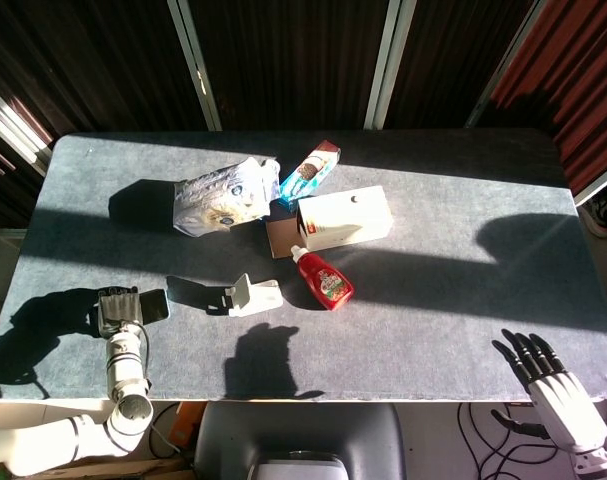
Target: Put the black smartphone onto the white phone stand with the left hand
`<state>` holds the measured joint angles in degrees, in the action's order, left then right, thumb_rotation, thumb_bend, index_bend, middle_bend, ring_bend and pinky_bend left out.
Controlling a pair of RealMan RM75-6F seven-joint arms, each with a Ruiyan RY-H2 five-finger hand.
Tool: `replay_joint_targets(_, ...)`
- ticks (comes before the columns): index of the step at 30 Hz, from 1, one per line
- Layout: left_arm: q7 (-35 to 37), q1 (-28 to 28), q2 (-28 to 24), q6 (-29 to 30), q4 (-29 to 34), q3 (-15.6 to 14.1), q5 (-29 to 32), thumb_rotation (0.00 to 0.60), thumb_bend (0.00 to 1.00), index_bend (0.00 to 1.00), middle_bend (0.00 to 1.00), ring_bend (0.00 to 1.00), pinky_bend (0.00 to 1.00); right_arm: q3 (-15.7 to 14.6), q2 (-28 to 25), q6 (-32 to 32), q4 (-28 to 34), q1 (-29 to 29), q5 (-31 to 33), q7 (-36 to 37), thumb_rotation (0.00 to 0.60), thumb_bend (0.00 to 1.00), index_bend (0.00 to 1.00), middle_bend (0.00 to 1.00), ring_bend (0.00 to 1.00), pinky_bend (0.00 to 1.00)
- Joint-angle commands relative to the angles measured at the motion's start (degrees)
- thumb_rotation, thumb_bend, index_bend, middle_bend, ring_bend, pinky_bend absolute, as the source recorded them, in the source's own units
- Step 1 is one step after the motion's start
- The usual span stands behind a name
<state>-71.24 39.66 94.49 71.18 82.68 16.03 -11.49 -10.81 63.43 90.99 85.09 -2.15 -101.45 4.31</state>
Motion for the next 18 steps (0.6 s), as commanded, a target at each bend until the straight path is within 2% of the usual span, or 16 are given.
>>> replay_joint_targets(1,-1.03,1.18,-0.65,-1.98,-0.46,0.03,2.03,0.6,0.28,0.34,0.55,0.25,0.19,0.15,-0.03,-0.3,0.13,0.08,-0.08,-0.13,0.6,0.32,0.0,0.0,0.0,0.0)
replay_joint_targets(8,-1.17,2.52,-1.85,-4.9,-0.83,-0.23,5.22,0.6,0.28,0.56,0.82,0.46,0.2,0.63,-0.11,-0.6,0.18,0.36,-0.22,-0.06,0.6,0.32,0.0,0.0,0.0,0.0)
replay_joint_targets(11,0.24,2.66,-2.99,-9.03,-1.04,-0.25,6.41,0.6,0.29,0.63,0.9,0.54,0.22,0.79,-0.13,-0.98,0.23,0.36,-0.32,-0.07,0.6,0.32,0.0,0.0,0.0,0.0)
replay_joint_targets(14,3.1,2.27,-4.55,-13.31,-0.92,-0.51,5.89,0.6,0.31,0.71,0.98,0.61,0.24,0.95,-0.2,-0.92,0.26,0.52,-0.42,0.04,0.6,0.32,0.0,0.0,0.0,0.0)
replay_joint_targets(18,9.85,0.62,-6.73,-18.12,-0.79,-1.11,1.11,0.6,0.37,0.81,1.0,0.7,0.29,1.11,-0.27,-0.77,0.14,0.75,-0.55,0.29,0.6,0.32,0.0,0.0,0.0,0.0)
